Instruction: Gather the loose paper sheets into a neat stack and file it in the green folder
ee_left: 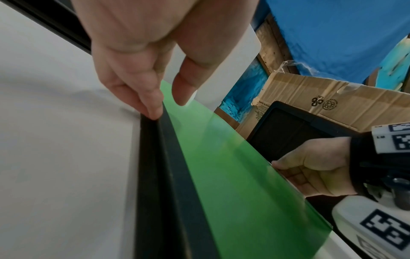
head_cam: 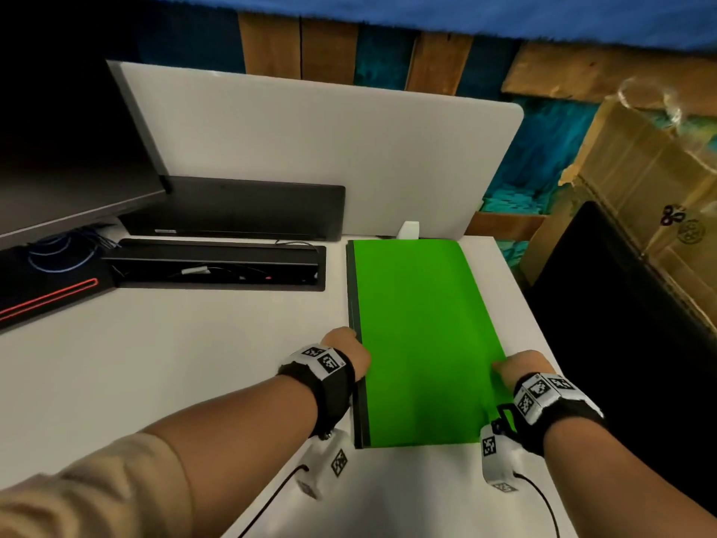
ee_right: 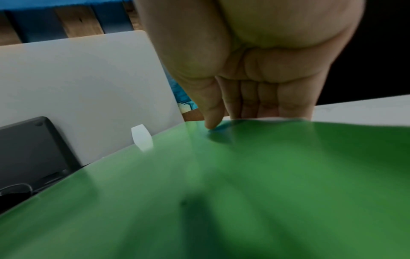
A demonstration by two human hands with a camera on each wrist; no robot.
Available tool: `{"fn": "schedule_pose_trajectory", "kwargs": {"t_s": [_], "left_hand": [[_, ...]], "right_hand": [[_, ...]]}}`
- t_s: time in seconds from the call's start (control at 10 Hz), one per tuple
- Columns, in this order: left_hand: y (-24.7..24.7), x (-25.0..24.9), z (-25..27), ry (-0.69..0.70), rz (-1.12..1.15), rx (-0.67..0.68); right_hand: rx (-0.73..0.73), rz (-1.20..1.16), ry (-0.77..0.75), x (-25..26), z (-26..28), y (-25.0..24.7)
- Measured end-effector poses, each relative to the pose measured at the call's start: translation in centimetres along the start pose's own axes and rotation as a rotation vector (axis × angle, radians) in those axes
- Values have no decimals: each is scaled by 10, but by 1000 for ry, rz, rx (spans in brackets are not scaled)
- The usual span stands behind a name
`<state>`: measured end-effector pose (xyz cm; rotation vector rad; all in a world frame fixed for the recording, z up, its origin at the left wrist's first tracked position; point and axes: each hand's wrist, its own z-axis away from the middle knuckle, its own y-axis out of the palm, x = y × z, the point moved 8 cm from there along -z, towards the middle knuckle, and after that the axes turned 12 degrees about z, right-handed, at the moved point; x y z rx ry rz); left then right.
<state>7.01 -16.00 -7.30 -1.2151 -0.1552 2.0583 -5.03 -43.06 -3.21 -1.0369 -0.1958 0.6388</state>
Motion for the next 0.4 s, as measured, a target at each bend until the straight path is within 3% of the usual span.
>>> {"fn": "schedule_pose_trajectory", "kwargs": {"t_s": [0.4], "left_hand": [[-4, 0, 9, 15, 36, -11]], "right_hand": [[-58, 41, -29, -5, -7, -3]]}}
